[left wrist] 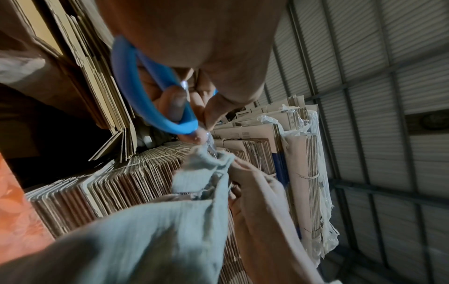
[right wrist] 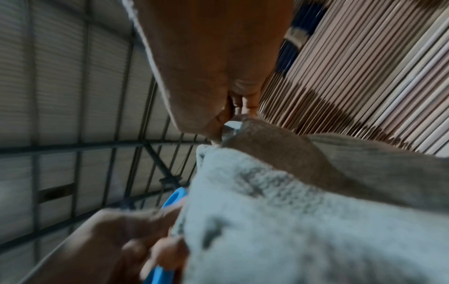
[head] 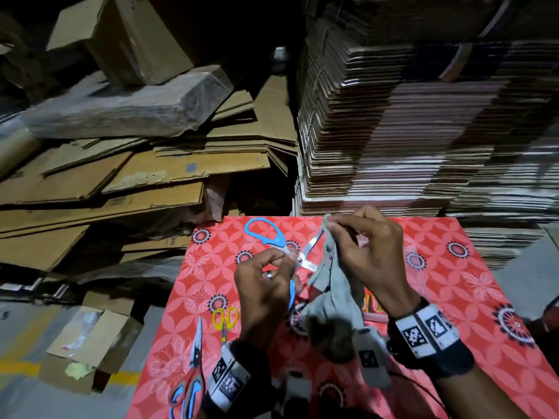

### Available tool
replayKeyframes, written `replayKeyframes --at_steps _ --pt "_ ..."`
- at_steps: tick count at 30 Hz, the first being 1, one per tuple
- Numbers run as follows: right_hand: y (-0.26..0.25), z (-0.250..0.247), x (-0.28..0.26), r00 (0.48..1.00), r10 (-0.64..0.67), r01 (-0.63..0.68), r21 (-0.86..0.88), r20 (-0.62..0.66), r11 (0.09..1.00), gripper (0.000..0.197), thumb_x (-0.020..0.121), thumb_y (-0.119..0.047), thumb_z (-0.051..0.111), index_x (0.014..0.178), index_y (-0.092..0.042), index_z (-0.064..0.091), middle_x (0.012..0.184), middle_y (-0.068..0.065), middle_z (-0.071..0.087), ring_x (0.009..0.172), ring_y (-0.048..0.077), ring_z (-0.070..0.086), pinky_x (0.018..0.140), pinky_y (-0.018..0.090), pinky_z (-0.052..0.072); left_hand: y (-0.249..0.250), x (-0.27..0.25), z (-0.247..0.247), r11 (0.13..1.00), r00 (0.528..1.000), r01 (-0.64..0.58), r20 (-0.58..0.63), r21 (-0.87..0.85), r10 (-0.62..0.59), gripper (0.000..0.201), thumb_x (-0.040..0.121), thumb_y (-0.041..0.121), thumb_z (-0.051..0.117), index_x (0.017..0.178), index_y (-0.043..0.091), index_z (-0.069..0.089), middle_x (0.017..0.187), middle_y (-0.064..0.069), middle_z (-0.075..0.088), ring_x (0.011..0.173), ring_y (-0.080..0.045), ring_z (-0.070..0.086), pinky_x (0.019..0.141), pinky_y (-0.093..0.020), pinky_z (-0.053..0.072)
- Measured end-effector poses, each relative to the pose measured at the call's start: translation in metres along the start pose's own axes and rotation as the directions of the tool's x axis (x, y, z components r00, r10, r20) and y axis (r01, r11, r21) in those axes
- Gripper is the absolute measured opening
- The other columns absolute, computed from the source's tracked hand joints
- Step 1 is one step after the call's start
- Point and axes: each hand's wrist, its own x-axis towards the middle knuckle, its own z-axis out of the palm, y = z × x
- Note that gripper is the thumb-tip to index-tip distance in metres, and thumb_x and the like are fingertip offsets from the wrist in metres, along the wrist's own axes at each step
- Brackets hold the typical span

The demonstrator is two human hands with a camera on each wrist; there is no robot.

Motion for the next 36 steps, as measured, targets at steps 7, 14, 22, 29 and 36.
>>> replayKeyframes --at_steps 7,14,22,29,36 --pt "-0.013 0.009 -0.021 0.952 -0.147 0.121 0.110 0.268 0.986 0.013 0.086 -0.005 0.082 0.096 -0.014 0.084 0.077 -0.007 0.055 0.073 -0.007 0.053 0.069 0.009 0.040 0.000 0.001 -0.006 0.997 0.998 -0.055 0.040 0.059 0.053 0.028 0.096 0.000 0.068 0.069 -0.005 0.066 0.053 -0.004 0.060 0.047 -0.008 0.052 0.049 -0.022 0.041" --pt "0.000 -0.006 0.003 1.000 0.007 -0.009 0.070 0.024 0.997 0.014 0.085 -0.008 0.084 0.097 -0.017 0.084 0.074 0.000 0.061 0.071 0.007 0.059 0.065 0.014 0.043 0.005 -0.002 -0.005 1.000 1.000 -0.016 -0.011 0.022 0.016 0.023 0.098 -0.001 0.066 0.076 -0.001 0.072 0.050 -0.004 0.060 0.040 -0.011 0.051 0.041 -0.025 0.041" --pt "-0.018 -0.017 -0.009 0.995 -0.017 -0.008 0.261 0.095 0.965 0.009 0.093 -0.001 0.074 0.097 -0.009 0.073 0.100 0.000 0.067 0.095 0.018 0.067 0.080 0.036 0.055 0.006 -0.002 -0.004 0.997 0.995 -0.076 -0.060 -0.014 0.075 0.017 0.093 0.024 0.067 0.079 0.017 0.075 0.057 -0.012 0.066 0.042 -0.013 0.048 0.046 -0.026 0.037" --pt "-0.027 -0.001 -0.022 0.991 -0.099 0.087 0.125 0.095 0.988 0.015 0.087 -0.006 0.082 0.101 -0.011 0.081 0.091 -0.002 0.072 0.083 0.005 0.066 0.074 0.020 0.052 0.008 -0.002 0.001 0.989 0.988 -0.147 -0.043 0.027 0.148 0.021 0.096 0.006 0.070 0.077 0.014 0.074 0.062 -0.006 0.063 0.050 -0.016 0.061 0.048 -0.029 0.045" --pt "-0.038 0.009 -0.031 0.969 -0.205 0.200 0.051 0.140 0.979 0.015 0.088 -0.002 0.078 0.101 -0.009 0.082 0.079 0.000 0.058 0.073 -0.003 0.047 0.071 0.005 0.035 0.009 -0.005 -0.001 0.986 0.983 -0.163 -0.083 0.038 0.166 0.024 0.094 0.004 0.070 0.076 0.018 0.074 0.068 -0.002 0.064 0.059 -0.003 0.056 0.054 -0.017 0.043"
